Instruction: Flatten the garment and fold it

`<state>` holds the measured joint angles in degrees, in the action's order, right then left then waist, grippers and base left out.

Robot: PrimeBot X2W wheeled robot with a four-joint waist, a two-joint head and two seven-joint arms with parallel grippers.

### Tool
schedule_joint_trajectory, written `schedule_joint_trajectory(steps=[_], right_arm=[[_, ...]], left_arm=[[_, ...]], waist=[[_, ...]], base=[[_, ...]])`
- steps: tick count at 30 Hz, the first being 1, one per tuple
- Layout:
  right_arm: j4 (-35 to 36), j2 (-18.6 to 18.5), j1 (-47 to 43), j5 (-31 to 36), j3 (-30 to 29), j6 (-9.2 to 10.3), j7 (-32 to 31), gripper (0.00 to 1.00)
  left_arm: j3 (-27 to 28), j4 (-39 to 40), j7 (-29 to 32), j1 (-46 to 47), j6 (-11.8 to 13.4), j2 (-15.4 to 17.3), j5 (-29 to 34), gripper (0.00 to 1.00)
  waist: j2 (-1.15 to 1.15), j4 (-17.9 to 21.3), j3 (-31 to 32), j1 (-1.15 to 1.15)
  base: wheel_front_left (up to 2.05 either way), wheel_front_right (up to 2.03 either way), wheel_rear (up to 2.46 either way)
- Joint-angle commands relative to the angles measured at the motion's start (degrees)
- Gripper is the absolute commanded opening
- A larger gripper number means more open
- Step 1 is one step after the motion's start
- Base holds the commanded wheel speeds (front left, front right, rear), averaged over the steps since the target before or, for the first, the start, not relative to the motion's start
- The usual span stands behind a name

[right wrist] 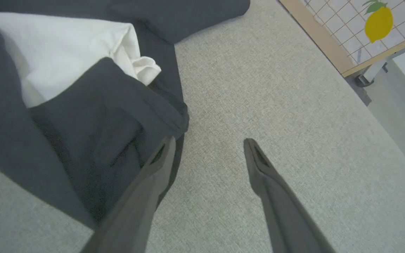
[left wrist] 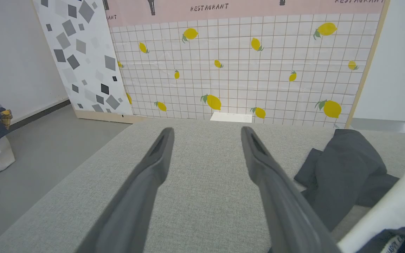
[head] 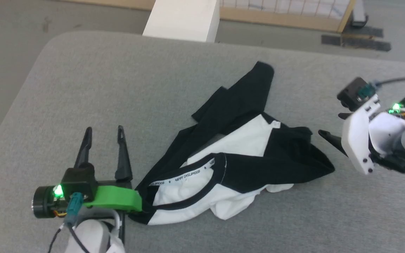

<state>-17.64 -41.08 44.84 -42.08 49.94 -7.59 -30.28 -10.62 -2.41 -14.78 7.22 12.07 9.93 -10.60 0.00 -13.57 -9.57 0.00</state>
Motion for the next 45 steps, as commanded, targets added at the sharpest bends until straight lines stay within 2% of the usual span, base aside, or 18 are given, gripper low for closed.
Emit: schedule_joint_trajectory(steps=[1, 4, 9, 13, 16, 17, 19, 22, 27, 34, 41, 45], right_arm=[[-1.0, 0.0, 2.4, -1.6, 1.5, 0.1, -1.4, 1.0], [-4.4, 0.8, 5.7, -5.0, 5.5, 0.1, -3.5, 1.0], [-10.7, 3.0, 6.4, -8.4, 12.0, 0.1, -3.4, 1.0], [-12.6, 4.0, 4.8, -10.6, 18.6, 0.1, -3.3, 1.0], [-12.9, 4.2, 4.4, -11.5, 21.4, 0.1, -2.6, 1.0], [-12.8, 4.3, 4.5, -11.6, 21.9, 0.1, -2.1, 0.56], [-13.0, 4.5, 5.2, -11.7, 22.4, 0.1, 0.2, 0.0], [-13.3, 4.8, 7.1, -12.0, 22.7, 0.1, 4.8, 0.0], [-12.0, 3.4, 10.9, -10.9, 22.9, 0.1, 16.6, 0.0], [-6.8, -4.2, 11.0, -11.2, 19.5, 0.1, 30.3, 0.0], [-3.7, -12.9, -2.3, -14.3, 11.3, 0.1, 38.4, 0.0], [-5.4, -14.3, -14.3, -16.6, 6.5, 0.1, 41.5, 0.0]], left_arm=[[0.4, 0.2, -0.2, 0.9, -0.9, -1.2, 1.2, 1.0], [1.2, 0.0, -0.2, 2.2, -2.4, -3.3, 2.4, 1.0], [2.2, -0.1, -0.2, 3.7, -4.2, -5.5, 3.6, 1.0], [3.2, -0.4, -0.2, 4.1, -5.2, -6.3, 4.0, 1.0], [4.1, -0.8, -0.2, 4.0, -5.7, -6.6, 4.2, 1.0], [4.4, -1.0, -0.2, 3.9, -5.8, -6.6, 4.3, 1.0], [5.0, -1.3, -0.2, 3.8, -6.0, -6.8, 4.5, 1.0], [5.9, -1.7, -0.2, 3.4, -6.4, -6.8, 4.9, 1.0], [7.3, -2.4, -0.2, 1.7, -7.1, -6.9, 5.7, 1.0], [9.6, -2.4, -0.2, -1.9, -7.7, -6.9, 6.7, 1.0], [11.5, -2.5, -0.2, -4.8, -8.3, -7.0, 6.9, 1.0], [11.6, -2.1, -0.2, -5.6, -8.3, -7.0, 7.0, 1.0]], waist=[[0.0, -2.4, -3.3, 0.0], [0.0, -3.7, -5.1, 0.0], [0.0, -5.4, -7.2, 0.0], [0.0, -5.8, -7.6, 0.0], [0.0, -5.1, -7.2, 0.0], [0.0, -4.8, -6.9, 0.0], [0.0, -3.9, -6.2, 0.0], [0.0, -2.4, -4.5, 0.0], [0.0, 0.1, -0.5, 0.0], [0.0, 3.9, 4.2, 0.0], [0.0, 7.0, 6.7, 0.0], [0.0, 7.7, 7.1, 0.0]], base=[[0.0, 0.0, 0.0], [0.0, 0.0, 0.0], [0.0, 0.0, 0.0], [0.0, 0.0, 0.0], [0.0, 0.0, 0.0], [0.0, 0.0, 0.0], [0.0, 0.0, 0.0], [0.0, 0.0, 0.0], [0.0, 0.0, 0.0], [0.0, 0.0, 0.0], [0.0, 0.0, 0.0], [0.0, 0.0, 0.0]])
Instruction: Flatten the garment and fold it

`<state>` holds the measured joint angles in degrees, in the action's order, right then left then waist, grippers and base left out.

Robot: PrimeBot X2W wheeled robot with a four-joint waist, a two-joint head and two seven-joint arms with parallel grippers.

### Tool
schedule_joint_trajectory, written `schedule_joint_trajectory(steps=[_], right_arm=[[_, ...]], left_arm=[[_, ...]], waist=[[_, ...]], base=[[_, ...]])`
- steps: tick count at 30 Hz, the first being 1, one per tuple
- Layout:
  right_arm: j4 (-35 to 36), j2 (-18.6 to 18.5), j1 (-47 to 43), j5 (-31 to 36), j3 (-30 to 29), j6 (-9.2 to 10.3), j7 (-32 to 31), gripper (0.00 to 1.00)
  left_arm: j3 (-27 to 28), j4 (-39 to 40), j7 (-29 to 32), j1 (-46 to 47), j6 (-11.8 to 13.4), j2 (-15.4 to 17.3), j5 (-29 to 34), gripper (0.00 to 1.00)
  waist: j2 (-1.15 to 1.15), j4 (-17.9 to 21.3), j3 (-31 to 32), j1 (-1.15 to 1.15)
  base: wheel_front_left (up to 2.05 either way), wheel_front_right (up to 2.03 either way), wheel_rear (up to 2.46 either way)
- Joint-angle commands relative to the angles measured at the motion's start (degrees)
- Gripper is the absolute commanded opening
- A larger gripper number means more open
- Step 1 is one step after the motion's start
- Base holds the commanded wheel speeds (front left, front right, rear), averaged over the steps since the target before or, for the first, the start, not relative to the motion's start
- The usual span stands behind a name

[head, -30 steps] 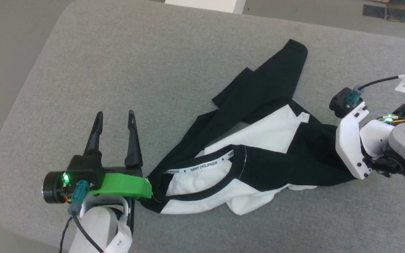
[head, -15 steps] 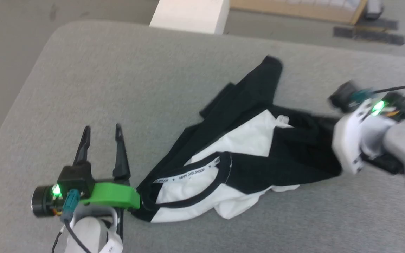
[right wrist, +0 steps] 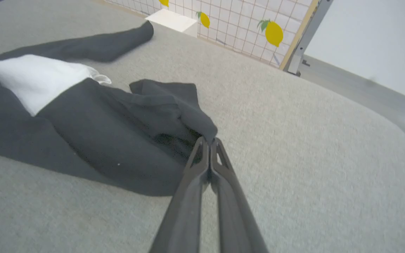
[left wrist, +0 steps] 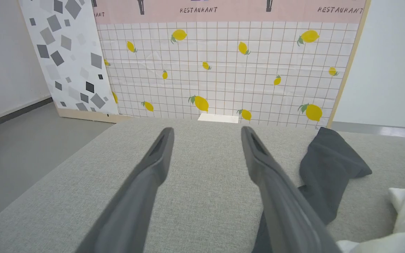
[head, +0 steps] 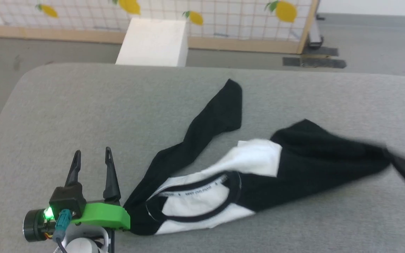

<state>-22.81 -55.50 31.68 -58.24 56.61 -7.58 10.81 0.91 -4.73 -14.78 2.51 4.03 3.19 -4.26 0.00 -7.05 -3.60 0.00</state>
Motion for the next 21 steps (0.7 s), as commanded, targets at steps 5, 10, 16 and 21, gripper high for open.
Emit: schedule_joint_trajectory(steps=[5, 10, 16, 21], right_arm=[[-4.0, 2.2, -15.0, -1.6, -5.5, 0.09, 2.3, 0.0], [-7.7, 8.5, -25.0, -1.7, -8.2, 0.09, 1.3, 0.0], [-10.7, 11.7, -25.9, 4.0, -15.3, 0.09, 2.6, 1.0], [-7.3, 13.4, -25.7, 11.3, -27.3, 0.09, 4.1, 1.0]], left_arm=[[0.3, -0.1, -0.2, -1.4, -0.7, -0.3, 0.8, 1.0], [0.9, -0.8, -0.2, -1.2, -1.1, -0.3, 0.9, 1.0], [1.7, -2.2, -0.2, -0.3, -1.7, 0.3, 1.5, 1.0], [2.4, -3.4, -0.2, 3.9, -3.6, 3.0, 2.0, 1.0]], waist=[[0.0, 1.7, 1.1, 0.0], [0.0, 2.3, 0.8, 0.0], [0.0, 3.6, 1.5, 0.0], [0.0, 4.3, 2.3, 0.0]], base=[[0.0, 0.0, 0.0], [0.0, 0.0, 0.0], [0.0, 0.0, 0.0], [0.0, 0.0, 0.0]])
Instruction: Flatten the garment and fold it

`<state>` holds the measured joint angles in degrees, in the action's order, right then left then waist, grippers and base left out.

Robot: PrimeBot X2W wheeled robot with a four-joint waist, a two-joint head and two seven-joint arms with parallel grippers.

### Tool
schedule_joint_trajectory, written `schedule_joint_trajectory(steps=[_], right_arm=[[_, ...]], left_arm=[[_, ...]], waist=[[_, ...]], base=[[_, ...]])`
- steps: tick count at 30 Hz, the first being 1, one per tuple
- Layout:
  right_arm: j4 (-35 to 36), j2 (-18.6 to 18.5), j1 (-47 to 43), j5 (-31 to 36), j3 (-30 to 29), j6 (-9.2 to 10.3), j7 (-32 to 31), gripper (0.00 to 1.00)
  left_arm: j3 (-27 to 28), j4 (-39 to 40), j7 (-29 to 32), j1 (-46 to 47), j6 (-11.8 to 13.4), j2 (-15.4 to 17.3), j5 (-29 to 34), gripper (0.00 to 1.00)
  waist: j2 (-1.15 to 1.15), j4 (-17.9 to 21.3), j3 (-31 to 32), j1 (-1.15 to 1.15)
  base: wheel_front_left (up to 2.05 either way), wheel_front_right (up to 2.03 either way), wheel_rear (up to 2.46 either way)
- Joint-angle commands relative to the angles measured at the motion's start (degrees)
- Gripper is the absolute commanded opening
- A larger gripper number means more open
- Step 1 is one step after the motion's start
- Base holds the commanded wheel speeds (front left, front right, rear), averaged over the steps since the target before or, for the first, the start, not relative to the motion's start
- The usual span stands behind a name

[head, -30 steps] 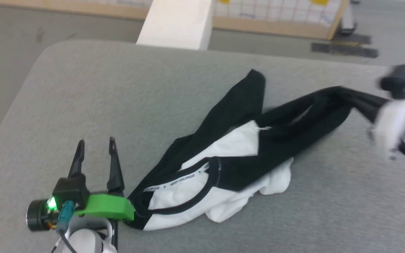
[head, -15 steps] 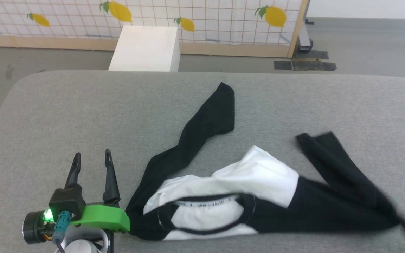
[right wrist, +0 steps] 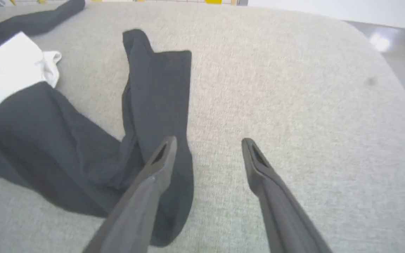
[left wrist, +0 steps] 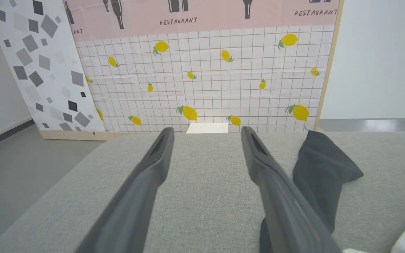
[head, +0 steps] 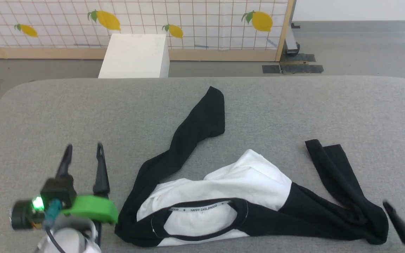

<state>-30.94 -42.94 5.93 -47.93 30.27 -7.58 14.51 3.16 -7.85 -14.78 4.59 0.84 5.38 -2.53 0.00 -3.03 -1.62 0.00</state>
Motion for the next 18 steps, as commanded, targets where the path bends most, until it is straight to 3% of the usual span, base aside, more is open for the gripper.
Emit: schedule_joint_trajectory(steps=[1, 5, 9, 15, 18], right_arm=[[2.1, 1.3, -0.1, 2.8, -3.5, 0.09, 0.4, 1.0], [9.4, 5.7, -3.1, 12.5, -16.0, 0.09, 0.5, 1.0], [17.3, 12.8, -7.0, 22.0, -25.9, 0.09, 0.5, 1.0], [26.0, 23.1, -10.9, 32.4, -32.8, 0.09, 0.5, 1.0], [28.1, 26.0, -12.0, 34.9, -33.0, 0.09, -0.2, 1.0]], left_arm=[[0.2, -0.8, -0.2, 2.8, -0.9, 1.4, 0.4, 1.0], [-1.0, -4.5, -0.2, 8.5, -3.6, 4.4, 1.3, 1.0], [-4.1, -10.0, 2.6, 15.5, -6.3, 6.9, 1.6, 1.0], [-12.9, -16.2, 15.9, 24.9, -8.2, 9.3, -1.6, 1.0], [-24.2, -18.7, 25.3, 27.7, -8.3, 12.6, -9.6, 1.0]], waist=[[0.0, 0.4, 0.4, 0.0], [0.0, 0.7, 0.9, 0.0], [0.0, 0.9, 0.9, 0.0], [0.0, 1.6, -0.2, 0.0], [0.0, 2.4, -0.9, 0.0]], base=[[0.0, 0.0, 0.0], [0.0, 0.0, 0.0], [0.0, 0.0, 0.0], [0.0, 0.0, 0.0], [0.0, 0.0, 0.0]])
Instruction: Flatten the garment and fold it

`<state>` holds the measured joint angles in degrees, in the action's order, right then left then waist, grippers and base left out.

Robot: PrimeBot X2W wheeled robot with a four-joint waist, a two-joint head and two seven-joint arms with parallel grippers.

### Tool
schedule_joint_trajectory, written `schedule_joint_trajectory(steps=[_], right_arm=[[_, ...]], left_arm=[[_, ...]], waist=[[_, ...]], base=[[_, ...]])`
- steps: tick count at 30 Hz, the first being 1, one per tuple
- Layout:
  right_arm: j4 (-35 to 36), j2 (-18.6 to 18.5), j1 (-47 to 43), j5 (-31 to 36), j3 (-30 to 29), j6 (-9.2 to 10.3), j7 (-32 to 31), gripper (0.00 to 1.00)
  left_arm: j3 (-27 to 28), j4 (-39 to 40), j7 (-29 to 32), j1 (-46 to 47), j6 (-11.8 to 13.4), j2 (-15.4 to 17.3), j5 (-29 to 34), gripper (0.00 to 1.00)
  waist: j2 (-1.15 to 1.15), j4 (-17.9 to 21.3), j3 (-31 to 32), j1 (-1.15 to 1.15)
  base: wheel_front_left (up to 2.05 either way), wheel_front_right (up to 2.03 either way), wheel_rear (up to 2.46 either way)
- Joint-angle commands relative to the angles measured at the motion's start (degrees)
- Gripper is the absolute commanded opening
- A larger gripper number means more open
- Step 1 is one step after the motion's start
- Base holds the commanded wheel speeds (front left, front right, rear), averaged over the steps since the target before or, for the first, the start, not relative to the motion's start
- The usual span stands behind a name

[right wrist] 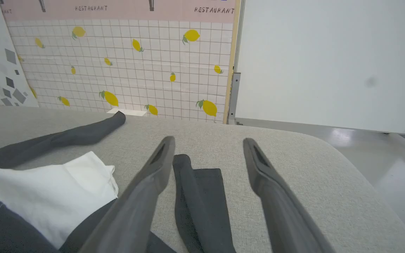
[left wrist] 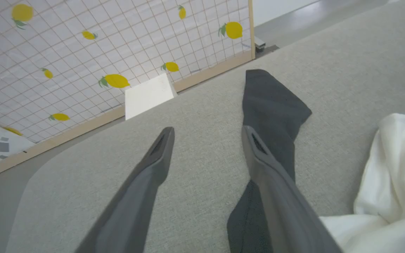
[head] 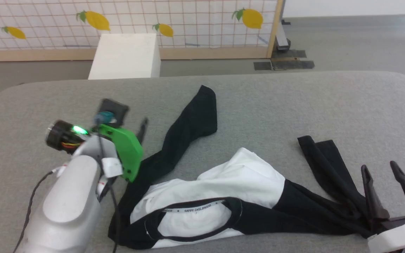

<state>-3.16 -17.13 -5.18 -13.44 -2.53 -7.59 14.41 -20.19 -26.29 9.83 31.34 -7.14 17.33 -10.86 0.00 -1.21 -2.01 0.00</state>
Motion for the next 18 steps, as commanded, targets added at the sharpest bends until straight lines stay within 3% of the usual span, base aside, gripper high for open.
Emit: schedule_joint_trajectory(steps=[1, 10, 13, 18], right_arm=[[0.7, 0.7, -1.0, 0.9, -0.3, 0.1, -0.3, 1.0], [3.0, 2.5, -0.3, 2.7, -0.7, 0.1, -1.3, 1.0], [3.1, 2.7, 0.8, 2.9, -0.3, 0.1, -1.4, 1.0], [2.6, 3.0, 2.4, 3.3, 1.1, 0.1, -1.5, 1.0]], left_arm=[[-3.9, -0.4, 3.0, 1.8, -0.3, 1.9, -3.7, 1.0], [-30.0, 6.3, 22.6, 7.1, -0.3, 14.3, -26.2, 1.0], [-35.9, 6.6, 25.6, 9.1, -0.3, 16.5, -30.3, 1.0], [-45.3, 4.3, 28.6, 11.2, -0.3, 17.4, -35.9, 1.0]], waist=[[0.0, 0.7, -0.8, 0.0], [0.0, 3.0, -4.1, 0.0], [0.0, 3.7, -5.3, 0.0], [0.0, 5.0, -6.7, 0.0]], base=[[0.0, 0.0, 0.0], [0.0, 0.0, 0.0], [0.0, 0.0, 0.0], [0.0, 0.0, 0.0]])
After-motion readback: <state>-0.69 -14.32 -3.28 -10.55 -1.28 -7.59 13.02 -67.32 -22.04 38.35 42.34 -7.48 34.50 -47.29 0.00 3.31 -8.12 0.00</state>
